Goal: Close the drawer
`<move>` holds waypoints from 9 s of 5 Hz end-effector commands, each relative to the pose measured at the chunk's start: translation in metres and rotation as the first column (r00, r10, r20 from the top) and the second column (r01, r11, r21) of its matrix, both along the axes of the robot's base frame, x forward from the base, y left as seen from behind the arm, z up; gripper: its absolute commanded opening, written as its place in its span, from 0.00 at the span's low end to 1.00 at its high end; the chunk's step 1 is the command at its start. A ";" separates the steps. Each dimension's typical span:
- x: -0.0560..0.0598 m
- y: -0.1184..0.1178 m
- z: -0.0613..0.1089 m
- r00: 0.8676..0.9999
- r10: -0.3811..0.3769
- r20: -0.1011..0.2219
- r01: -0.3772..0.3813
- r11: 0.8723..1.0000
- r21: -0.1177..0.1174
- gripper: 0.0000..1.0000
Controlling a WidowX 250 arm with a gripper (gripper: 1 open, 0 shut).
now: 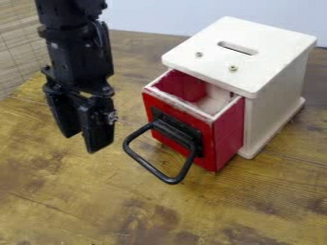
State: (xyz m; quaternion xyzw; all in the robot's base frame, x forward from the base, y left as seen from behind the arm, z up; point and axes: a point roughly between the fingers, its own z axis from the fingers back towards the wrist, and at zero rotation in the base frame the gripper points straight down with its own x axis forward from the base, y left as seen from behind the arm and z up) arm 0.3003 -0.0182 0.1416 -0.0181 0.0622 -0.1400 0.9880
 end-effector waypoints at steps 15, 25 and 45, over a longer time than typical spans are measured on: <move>0.050 -0.097 -0.114 0.997 0.059 0.049 -0.063 0.995 0.081 0.00; 0.028 -0.085 -0.119 0.959 0.282 0.038 -0.284 0.956 0.070 1.00; 0.062 -0.101 -0.105 0.985 0.171 0.028 -0.173 0.966 0.190 1.00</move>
